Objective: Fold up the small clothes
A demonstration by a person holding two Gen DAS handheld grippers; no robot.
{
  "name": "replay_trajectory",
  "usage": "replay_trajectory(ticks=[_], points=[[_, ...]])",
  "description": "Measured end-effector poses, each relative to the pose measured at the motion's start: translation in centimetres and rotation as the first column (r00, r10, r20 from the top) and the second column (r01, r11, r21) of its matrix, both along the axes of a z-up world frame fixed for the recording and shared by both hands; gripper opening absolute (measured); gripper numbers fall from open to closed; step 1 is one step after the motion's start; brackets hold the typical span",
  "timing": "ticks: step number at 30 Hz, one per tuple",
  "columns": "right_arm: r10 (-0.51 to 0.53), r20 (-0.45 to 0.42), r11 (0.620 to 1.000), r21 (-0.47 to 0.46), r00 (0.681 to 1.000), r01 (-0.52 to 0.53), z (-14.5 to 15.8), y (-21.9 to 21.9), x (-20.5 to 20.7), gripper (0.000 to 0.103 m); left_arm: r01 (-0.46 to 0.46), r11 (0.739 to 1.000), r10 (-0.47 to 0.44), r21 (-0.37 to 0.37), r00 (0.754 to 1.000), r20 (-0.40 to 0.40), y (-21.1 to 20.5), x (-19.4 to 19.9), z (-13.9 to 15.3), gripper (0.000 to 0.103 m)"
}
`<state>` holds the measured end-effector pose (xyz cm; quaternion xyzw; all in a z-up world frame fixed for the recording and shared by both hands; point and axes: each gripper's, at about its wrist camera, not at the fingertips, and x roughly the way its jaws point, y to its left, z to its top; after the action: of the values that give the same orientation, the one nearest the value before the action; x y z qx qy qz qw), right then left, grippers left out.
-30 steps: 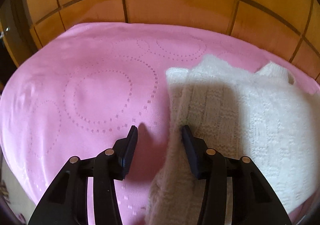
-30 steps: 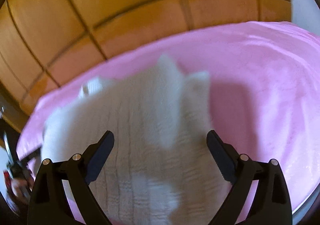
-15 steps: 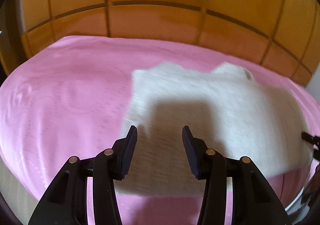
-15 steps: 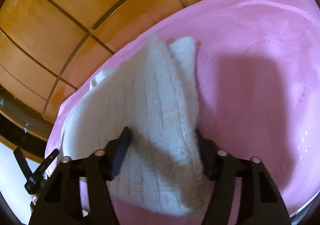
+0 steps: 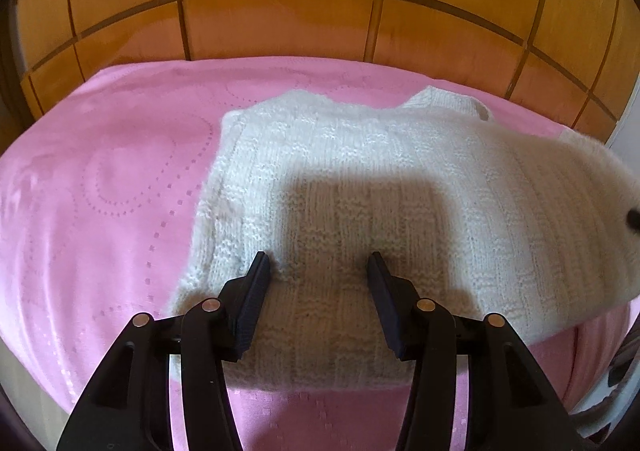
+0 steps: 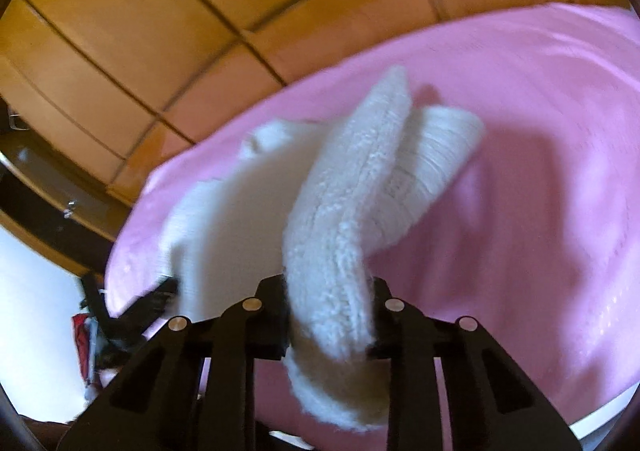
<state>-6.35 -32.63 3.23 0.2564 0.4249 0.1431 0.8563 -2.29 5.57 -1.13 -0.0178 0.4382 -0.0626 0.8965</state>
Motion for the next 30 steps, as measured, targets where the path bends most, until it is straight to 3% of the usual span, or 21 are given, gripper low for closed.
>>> replay_trajectory(ticks=[6, 9, 16, 19, 20, 22, 23, 24, 27, 30], points=[[0.157, 0.104, 0.987, 0.023, 0.982, -0.160, 5.4, 8.2, 3.0, 0.021, 0.010, 0.995, -0.011, -0.102, 1.000, -0.010, 1.4, 0.0, 0.0, 0.049], [0.230, 0.122, 0.973, 0.006, 0.966, -0.232, 6.5, 13.1, 4.9, 0.021, 0.010, 0.980, -0.011, -0.200, 1.000, -0.007, 3.1, -0.2, 0.7, 0.049], [0.397, 0.043, 0.916, -0.075, 0.917, -0.393, 3.4, 24.8, 8.1, 0.020, -0.060, 0.942, 0.061, -0.330, 0.998, -0.005, 8.4, -0.6, 2.1, 0.049], [0.445, 0.005, 0.889, -0.125, 0.896, -0.441, 1.3, 27.8, 7.8, 0.021, -0.090, 0.908, 0.087, -0.410, 0.996, -0.026, 10.8, -0.6, 2.3, 0.049], [0.455, 0.005, 0.882, -0.144, 0.890, -0.450, 0.9, 28.3, 7.6, 0.022, -0.095, 0.899, 0.091, -0.428, 0.995, -0.030, 11.2, -0.6, 2.3, 0.049], [0.485, 0.021, 0.866, -0.150, 0.874, -0.477, 0.8, 28.8, 7.2, 0.040, -0.097, 0.876, 0.091, -0.472, 0.995, -0.037, 12.1, -0.5, 2.6, 0.049], [0.494, 0.037, 0.866, -0.107, 0.868, -0.488, 0.9, 28.4, 7.0, 0.055, -0.094, 0.868, 0.087, -0.487, 0.995, -0.037, 12.3, -0.5, 2.8, 0.049], [0.496, 0.057, 0.868, -0.077, 0.867, -0.491, 1.1, 27.7, 6.6, 0.059, -0.087, 0.855, 0.078, -0.511, 0.996, -0.039, 12.4, -0.4, 3.0, 0.049], [0.477, 0.120, 0.879, -0.042, 0.871, -0.475, 2.2, 25.2, 5.1, 0.060, -0.069, 0.804, 0.050, -0.590, 0.998, -0.047, 12.7, -0.1, 3.5, 0.065], [0.410, 0.141, 0.912, -0.042, 0.901, -0.408, 2.5, 21.4, 3.6, 0.061, -0.060, 0.755, 0.024, -0.653, 0.998, -0.064, 12.7, 0.4, 3.9, 0.066]])
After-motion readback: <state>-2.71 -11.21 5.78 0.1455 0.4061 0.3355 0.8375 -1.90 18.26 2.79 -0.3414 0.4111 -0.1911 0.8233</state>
